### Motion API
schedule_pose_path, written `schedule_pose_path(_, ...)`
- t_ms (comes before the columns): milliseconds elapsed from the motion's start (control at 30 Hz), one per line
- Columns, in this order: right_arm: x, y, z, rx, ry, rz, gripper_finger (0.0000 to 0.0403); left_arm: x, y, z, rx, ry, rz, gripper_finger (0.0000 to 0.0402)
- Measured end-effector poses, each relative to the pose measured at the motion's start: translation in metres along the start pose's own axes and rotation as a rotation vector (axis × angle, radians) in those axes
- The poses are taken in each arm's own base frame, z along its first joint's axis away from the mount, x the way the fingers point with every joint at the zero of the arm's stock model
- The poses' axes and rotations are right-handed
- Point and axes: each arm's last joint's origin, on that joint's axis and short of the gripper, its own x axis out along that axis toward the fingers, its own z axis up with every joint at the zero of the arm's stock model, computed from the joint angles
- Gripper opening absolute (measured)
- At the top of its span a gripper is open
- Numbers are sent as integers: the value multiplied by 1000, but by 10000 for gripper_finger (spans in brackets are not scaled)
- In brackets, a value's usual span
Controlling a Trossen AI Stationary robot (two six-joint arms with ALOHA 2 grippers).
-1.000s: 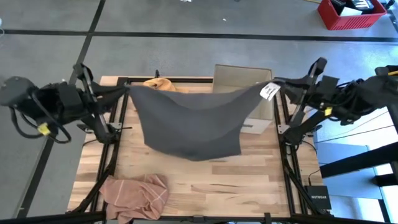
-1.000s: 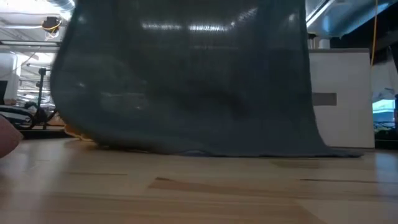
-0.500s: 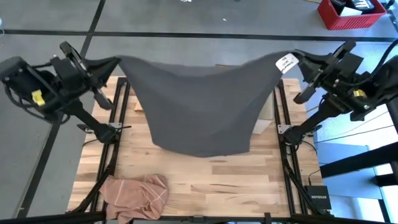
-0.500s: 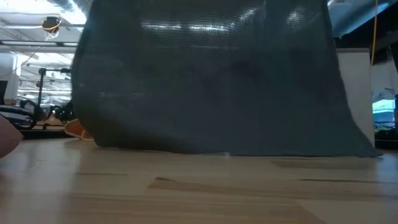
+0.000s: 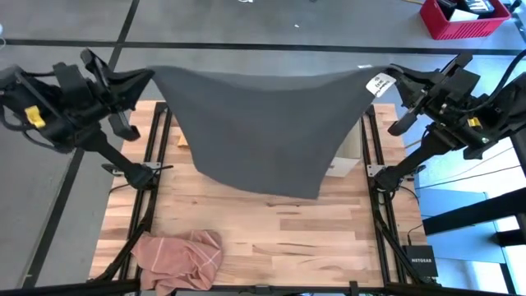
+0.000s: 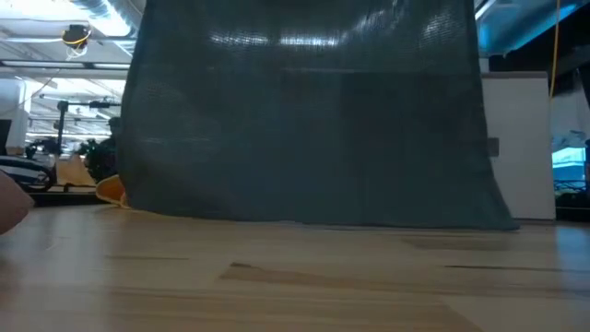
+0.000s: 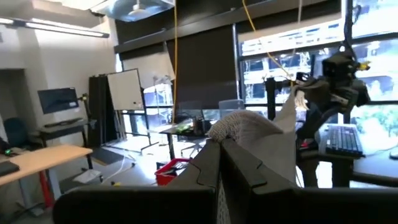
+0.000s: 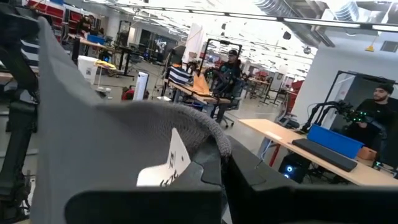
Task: Fold towel
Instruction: Fold the gray towel
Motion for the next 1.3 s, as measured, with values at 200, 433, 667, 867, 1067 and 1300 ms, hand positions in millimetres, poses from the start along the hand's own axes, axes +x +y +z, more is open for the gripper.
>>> schedule_pose_path(200, -1, -5, 0, -1, -1, -3, 3, 0, -1, 0, 20, 0, 1, 1)
schedule_pose_path(433, -1, -17, 5, -4, -1, -15, 3, 0, -3, -4, 105, 41, 33, 1)
schedule_pose_path(667, -2, -29, 8, -11, -21, -9, 3, 5, -8, -14, 211, 88, 61, 1)
schedule_pose_path(867, -3, -30, 8, -24, -35, 0, 3, 7, -5, -8, 214, 68, 85, 1)
schedule_pose_path(1067, -4, -37, 10, -39, -102, 32, 2, 11, 2, 2, 188, -21, 76, 1)
schedule_pose_path(1300, -4, -41, 16, -30, -190, 54, 3, 10, 6, 12, 156, -145, 27, 1)
